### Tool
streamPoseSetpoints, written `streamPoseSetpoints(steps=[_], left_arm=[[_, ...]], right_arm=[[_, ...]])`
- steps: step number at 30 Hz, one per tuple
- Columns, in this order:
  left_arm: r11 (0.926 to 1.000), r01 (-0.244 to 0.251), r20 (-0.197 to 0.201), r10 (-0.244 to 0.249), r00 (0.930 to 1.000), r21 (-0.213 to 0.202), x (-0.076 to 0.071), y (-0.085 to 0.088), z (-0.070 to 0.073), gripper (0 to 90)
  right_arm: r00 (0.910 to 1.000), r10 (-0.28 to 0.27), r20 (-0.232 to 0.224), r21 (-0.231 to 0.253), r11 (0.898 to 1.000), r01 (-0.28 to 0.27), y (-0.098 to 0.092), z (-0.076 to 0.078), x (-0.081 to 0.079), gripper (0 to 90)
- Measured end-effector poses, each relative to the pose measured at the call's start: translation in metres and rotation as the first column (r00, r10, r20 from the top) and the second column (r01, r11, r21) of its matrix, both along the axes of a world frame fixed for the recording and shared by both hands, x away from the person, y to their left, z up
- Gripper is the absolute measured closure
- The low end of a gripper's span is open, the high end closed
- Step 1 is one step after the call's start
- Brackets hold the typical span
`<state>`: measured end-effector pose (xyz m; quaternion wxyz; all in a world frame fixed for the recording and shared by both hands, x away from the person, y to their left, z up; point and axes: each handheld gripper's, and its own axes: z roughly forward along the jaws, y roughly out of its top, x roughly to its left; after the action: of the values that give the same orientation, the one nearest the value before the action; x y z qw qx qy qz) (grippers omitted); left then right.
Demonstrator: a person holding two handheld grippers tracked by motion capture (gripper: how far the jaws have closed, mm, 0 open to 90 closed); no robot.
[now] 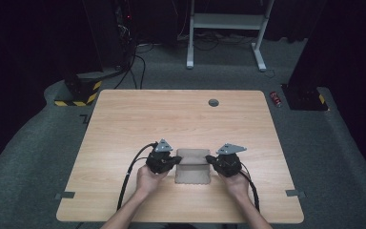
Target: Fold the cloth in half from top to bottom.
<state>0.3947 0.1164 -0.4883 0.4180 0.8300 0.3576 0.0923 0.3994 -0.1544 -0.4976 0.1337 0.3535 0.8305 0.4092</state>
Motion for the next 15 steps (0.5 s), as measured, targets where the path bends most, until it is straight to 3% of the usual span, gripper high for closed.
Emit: streamPoseSetpoints(steps=[6, 10, 15], left_arm=[[1.0, -0.001, 0.005, 0.001, 1.0, 0.006, -0.0026, 0.001, -0.0008, 89.4], [0.9993, 0.011, 0.004, -0.011, 0.9999, 0.036, -0.0053, -0.0001, -0.0064, 89.4], [0.9999, 0.006, 0.002, -0.006, 1.0, 0.015, -0.0093, 0.0008, -0.0065, 89.4]], right_arm=[[1.0, 0.007, -0.002, 0.009, 1.0, -0.007, -0.0002, 0.0007, -0.005, 88.3], [0.9999, 0.017, -0.002, 0.002, 1.0, -0.017, 0.0006, -0.0014, -0.0059, 88.3], [0.9998, 0.018, -0.012, 0.003, 1.0, -0.018, 0.0005, -0.0051, -0.0087, 88.3]])
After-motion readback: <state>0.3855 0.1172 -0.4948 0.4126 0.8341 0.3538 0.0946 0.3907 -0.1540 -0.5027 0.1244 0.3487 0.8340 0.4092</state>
